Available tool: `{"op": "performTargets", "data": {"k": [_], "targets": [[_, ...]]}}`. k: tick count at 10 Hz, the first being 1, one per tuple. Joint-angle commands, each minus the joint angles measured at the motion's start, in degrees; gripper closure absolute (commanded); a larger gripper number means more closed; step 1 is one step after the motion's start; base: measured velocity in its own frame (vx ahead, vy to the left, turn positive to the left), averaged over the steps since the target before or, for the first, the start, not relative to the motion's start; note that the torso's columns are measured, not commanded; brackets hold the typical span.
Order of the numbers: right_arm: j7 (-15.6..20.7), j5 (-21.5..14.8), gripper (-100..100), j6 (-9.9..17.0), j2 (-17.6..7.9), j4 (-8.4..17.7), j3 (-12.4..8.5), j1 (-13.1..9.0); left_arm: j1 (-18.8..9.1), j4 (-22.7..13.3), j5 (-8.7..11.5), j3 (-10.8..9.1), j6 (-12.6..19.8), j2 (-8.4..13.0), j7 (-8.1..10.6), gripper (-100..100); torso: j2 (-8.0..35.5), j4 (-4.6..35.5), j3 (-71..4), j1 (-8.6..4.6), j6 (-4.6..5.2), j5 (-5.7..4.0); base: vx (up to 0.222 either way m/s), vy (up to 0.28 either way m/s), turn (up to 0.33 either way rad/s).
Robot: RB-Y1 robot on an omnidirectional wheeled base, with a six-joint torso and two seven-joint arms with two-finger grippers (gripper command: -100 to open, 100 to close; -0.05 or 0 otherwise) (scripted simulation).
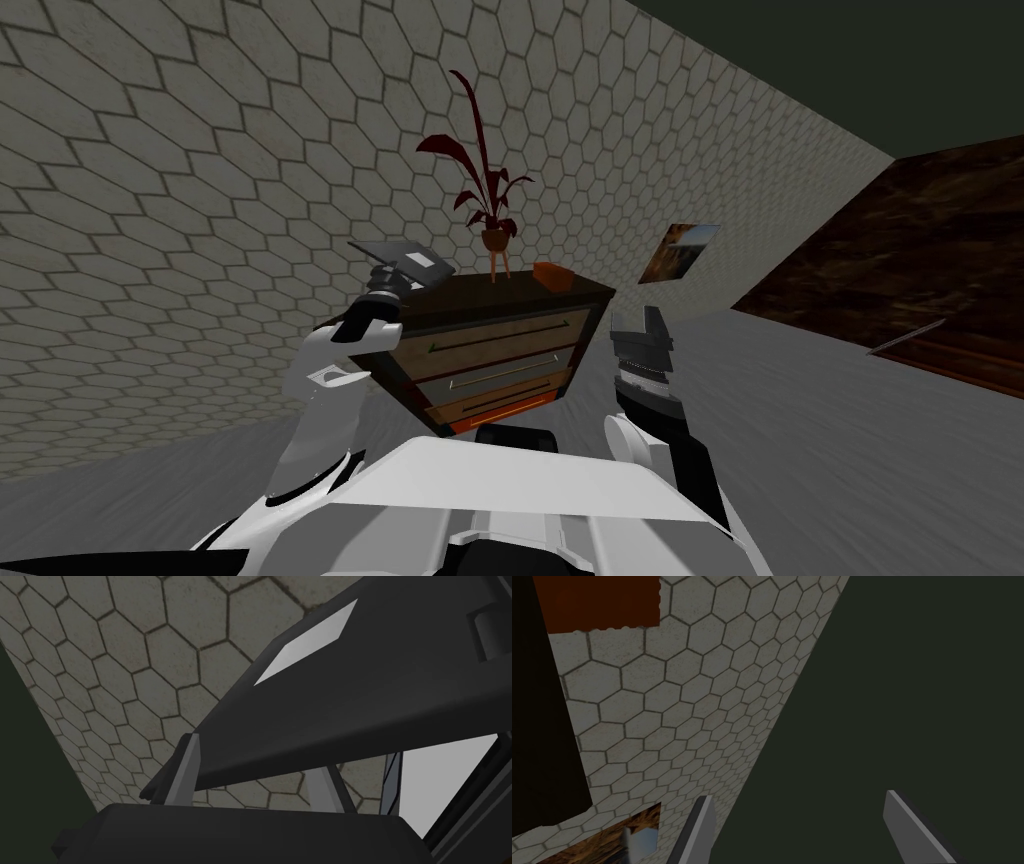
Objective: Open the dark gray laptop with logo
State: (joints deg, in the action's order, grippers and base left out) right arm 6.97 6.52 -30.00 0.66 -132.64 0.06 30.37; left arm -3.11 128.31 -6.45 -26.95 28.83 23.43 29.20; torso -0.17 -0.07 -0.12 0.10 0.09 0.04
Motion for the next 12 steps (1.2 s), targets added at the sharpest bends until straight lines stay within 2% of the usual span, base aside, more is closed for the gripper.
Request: {"op": "performTargets", "data": {"k": [1,3,4,5,6,7,8,12], "targets": [[0.0,0.0,0,0.0,0.0,0.0,0.0,0.0,-0.93,-1.01,1.31,-1.27,-0.04,-2.86,2.39,100,0.0,0.01,0.0,-0.01,-0.02,0.0,0.029,-0.017,0.034],[0.0,0.0,0,0.0,0.0,0.0,0.0,0.0,-1.69,-1.75,2.26,-2.24,-0.05,-4.99,4.11,100,0.02,0.02,0.02,0.02,-0.07,0.01,0.027,-0.02,0.046],[0.0,0.0,0,0.0,0.0,0.0,0.0,0.0,-1.35,-1.45,1.91,-1.91,-0.17,-4.39,3.43,100,0.04,0.03,0.03,0.02,-0.06,0.01,0.007,-0.014,0.012],[0.0,0.0,0,0.0,0.0,0.0,0.0,0.0,-1.89,-1.47,3.0,-3.0,0.69,-6.36,5.6,100,0.13,0.1,0.11,-0.01,-0.05,-0.06,0.015,-0.011,0.067],[0.0,0.0,0,0.0,0.0,0.0,0.0,0.0,-2.18,-1.42,3.52,-3.52,1.1,-7.28,6.59,100,0.22,0.14,0.18,-0.05,-0.14,-0.05,0.029,-0.018,0.07],[0.0,0.0,0,0.0,0.0,0.0,0.0,0.0,-2.27,0.58,3.49,-3.49,3.62,-5.35,6.16,-100,0.25,0.14,0.2,-0.06,-0.14,-0.05,0.026,0.003,-0.009],[0.0,0.0,0,0.0,0.0,0.0,0.0,0.0,-2.27,0.58,3.49,-3.49,3.88,-5.35,6.16,-100,0.24,0.09,0.17,-0.05,-0.03,-0.04,0.014,0.02,-0.026],[0.0,0.0,0,0.0,0.0,0.0,0.0,-0.01,-3.04,4.72,4.12,-4.3,10.13,-2.83,7.11,-100,0.4,0.24,0.32,-0.29,-0.09,-0.19,-0.005,0.009,-0.023]]}}
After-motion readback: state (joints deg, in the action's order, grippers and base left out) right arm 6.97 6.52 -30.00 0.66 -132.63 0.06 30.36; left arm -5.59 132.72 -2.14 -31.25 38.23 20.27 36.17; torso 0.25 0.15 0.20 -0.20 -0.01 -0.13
